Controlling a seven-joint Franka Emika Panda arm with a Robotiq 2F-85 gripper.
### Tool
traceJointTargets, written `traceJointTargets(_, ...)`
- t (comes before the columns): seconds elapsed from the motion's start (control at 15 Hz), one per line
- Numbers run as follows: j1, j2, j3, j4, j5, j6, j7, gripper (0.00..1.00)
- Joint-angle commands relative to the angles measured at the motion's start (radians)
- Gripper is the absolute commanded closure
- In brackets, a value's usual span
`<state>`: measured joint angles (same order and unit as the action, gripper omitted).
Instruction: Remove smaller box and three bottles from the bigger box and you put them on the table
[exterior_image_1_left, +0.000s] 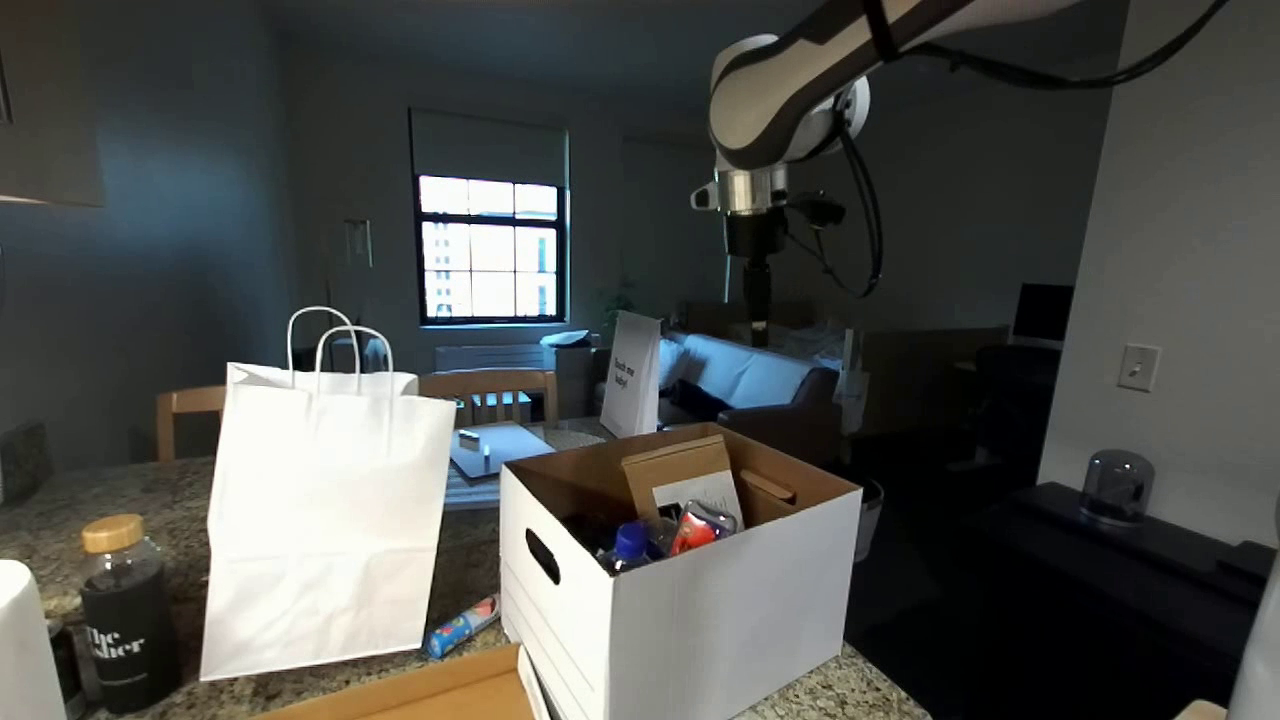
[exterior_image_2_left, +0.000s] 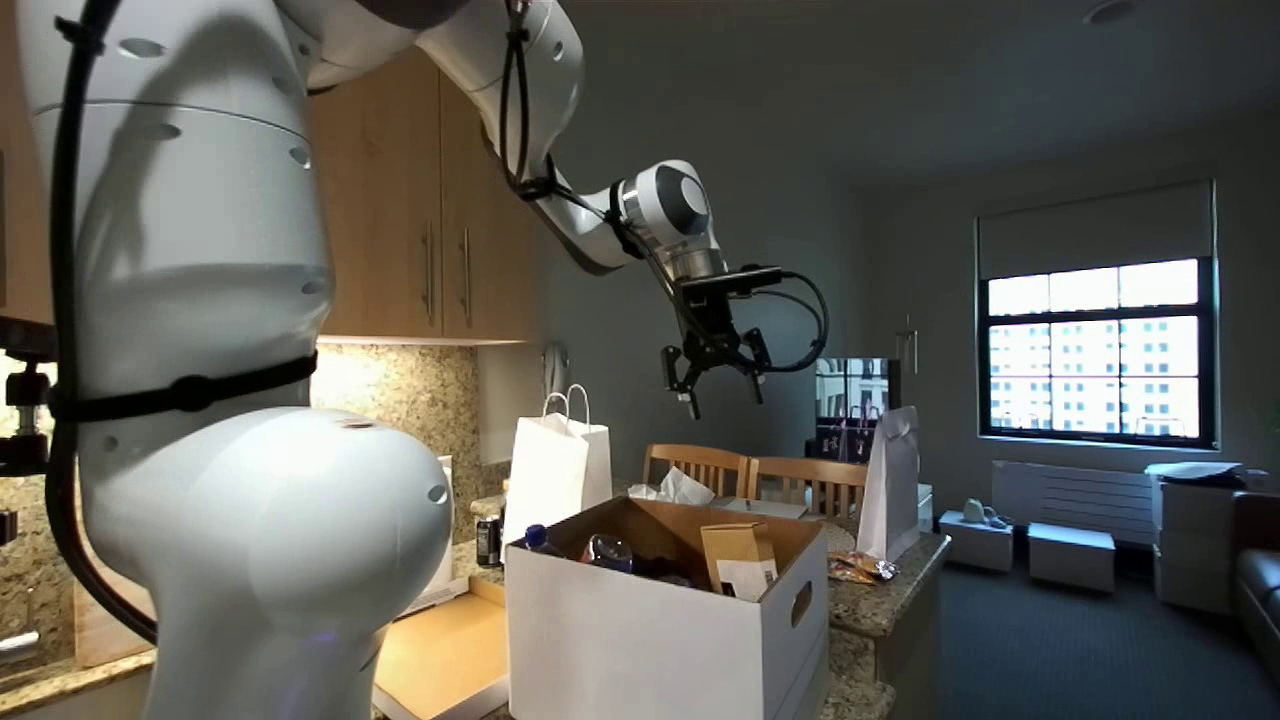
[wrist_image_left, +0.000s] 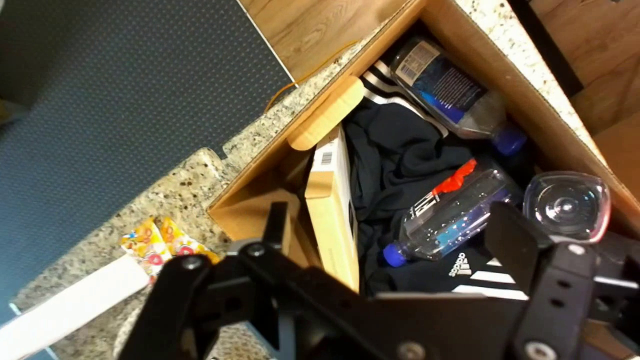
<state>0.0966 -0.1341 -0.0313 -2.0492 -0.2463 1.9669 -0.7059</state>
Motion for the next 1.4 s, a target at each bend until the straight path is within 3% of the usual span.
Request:
traceJointTargets(0.0, -0.02, 0.167, 0.015, 0.142, 0.017, -0.102, -0.097, 0.0)
traceJointTargets(0.07, -0.022, 0.195, 0.022, 0.16, 0.002, -0.138, -0.09, 0.0)
traceJointTargets(0.13, -0.027, 0.132, 0.024, 0.097, 0.007, -0.076, -0.054, 0.0)
traceJointTargets(0.53, -0.028, 0.154, 0.03, 0.115, 0.006, -0.081, -0.053, 0.0)
traceJointTargets(1.33, -0.048, 0.398, 0.053, 0.288, 0.01, -0.102, -0.074, 0.0)
